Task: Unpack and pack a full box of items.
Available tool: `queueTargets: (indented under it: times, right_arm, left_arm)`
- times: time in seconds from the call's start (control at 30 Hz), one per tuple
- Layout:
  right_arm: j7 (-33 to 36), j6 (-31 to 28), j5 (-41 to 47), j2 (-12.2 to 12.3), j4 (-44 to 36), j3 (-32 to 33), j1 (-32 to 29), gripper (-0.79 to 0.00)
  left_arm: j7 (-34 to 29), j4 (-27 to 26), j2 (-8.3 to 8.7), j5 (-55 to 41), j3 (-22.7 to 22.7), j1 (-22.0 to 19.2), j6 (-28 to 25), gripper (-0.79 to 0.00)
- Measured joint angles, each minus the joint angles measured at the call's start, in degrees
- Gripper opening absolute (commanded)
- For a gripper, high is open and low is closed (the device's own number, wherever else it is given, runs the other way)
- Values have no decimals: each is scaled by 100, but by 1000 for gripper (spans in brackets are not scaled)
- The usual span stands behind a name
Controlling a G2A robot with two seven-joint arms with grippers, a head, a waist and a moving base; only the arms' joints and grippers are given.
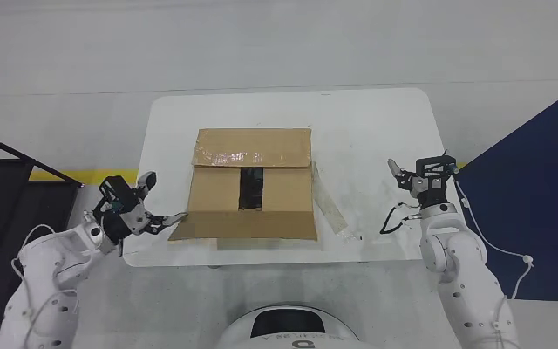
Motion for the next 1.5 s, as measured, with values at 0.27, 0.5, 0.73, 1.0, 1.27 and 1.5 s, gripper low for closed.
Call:
queueTargets:
  times: [0.27, 0.5, 0.73, 1.0, 1.27, 1.5]
  right_arm:
    - [0, 0, 0, 0, 0, 0, 0, 0]
    - [44, -43, 196, -12, -17, 11, 37, 0]
    - [530, -445, 685, -37, -327, -162, 197, 0]
    - [495, -497, 731, -39, -324, -180, 202, 0]
    - [769, -2632, 791, 9, -914, -840, 601, 0]
    - [1751, -2263, -651, -46, -935, -1795, 1081, 0]
  left_arm:
    - [974, 51, 59, 1158, 101, 113, 109, 0]
    - [1448, 181, 86, 1070, 55, 71, 290, 0]
    - [1178, 305, 25, -61, -6, -49, 1061, 0]
    - [1029, 311, 12, -246, 12, -87, 1326, 0]
    - [1027, 311, 12, -248, 12, -87, 1330, 0]
    - [1027, 311, 12, -248, 12, -87, 1330, 0]
